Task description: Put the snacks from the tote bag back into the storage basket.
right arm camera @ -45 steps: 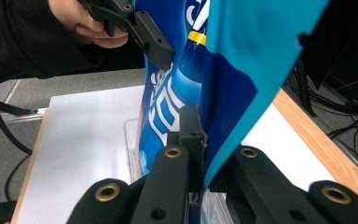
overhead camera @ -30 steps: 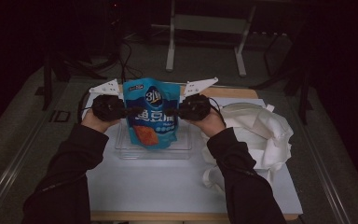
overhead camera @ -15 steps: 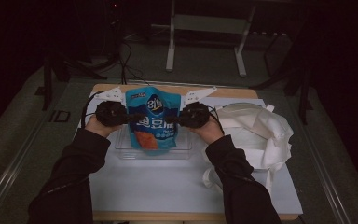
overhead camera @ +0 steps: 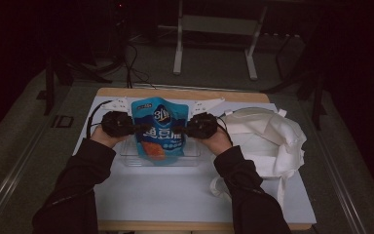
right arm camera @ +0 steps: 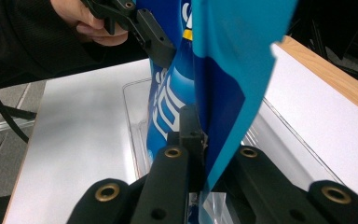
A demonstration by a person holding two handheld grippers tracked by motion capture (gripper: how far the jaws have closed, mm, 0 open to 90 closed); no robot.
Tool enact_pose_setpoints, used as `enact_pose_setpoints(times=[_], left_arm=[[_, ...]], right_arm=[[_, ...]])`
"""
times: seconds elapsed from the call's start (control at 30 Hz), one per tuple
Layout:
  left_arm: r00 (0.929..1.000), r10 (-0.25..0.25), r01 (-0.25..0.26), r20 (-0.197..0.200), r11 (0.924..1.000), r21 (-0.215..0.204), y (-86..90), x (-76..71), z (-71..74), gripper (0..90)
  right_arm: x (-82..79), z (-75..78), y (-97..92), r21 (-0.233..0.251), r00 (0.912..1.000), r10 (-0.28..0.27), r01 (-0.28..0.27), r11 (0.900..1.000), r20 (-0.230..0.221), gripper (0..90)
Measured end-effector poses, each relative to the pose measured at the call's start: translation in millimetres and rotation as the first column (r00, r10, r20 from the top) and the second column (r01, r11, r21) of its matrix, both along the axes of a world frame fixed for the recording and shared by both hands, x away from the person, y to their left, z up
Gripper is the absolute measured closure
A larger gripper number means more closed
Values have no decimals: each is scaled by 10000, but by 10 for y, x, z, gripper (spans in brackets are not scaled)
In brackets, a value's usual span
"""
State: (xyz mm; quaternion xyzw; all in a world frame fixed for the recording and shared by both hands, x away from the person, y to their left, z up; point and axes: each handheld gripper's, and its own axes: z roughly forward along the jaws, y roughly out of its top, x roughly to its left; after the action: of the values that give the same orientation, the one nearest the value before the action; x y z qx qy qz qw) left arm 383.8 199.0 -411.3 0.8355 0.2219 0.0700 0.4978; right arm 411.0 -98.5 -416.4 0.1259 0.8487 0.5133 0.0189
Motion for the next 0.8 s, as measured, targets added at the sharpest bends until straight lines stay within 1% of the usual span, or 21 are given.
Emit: enact_pose_setpoints(times=[0.3, 0.33, 0.43, 0.63, 0.7, 0.77, 0.8], left_arm=[[9999, -104, 104, 85, 9999, 6, -12, -69, -25, 897], [9998, -117, 117, 140, 9999, 29, -18, -77, -27, 898], [9998, -50, 50, 182, 10000, 11, -26, -98, -30, 898], [9998, 106, -107, 140, 9999, 28, -31, -106, -31, 897], [9995, 205, -208, 227, 9997, 114, -50, -114, -22, 896], [9989, 252, -262, 399, 9994, 234, -64, -130, -17, 897], [9988, 264, -274, 412, 9993, 235, -63, -133, -18, 897]], right_arm=[[-61, -29, -22, -27, 9997, -16, 16, 10000, 232, 884], [-66, -35, -27, -13, 9997, -29, 29, 10000, 251, 883], [-77, -46, -45, 44, 9995, -26, 25, 10000, 313, 881], [-76, -47, -40, 71, 9996, -64, 62, 10000, 277, 877], [-76, -45, -45, 40, 9995, -108, 107, 9999, 288, 877], [-75, -46, -49, 36, 9995, -139, 138, 9999, 289, 875], [-75, -47, -51, 41, 9995, -144, 143, 9999, 278, 873]])
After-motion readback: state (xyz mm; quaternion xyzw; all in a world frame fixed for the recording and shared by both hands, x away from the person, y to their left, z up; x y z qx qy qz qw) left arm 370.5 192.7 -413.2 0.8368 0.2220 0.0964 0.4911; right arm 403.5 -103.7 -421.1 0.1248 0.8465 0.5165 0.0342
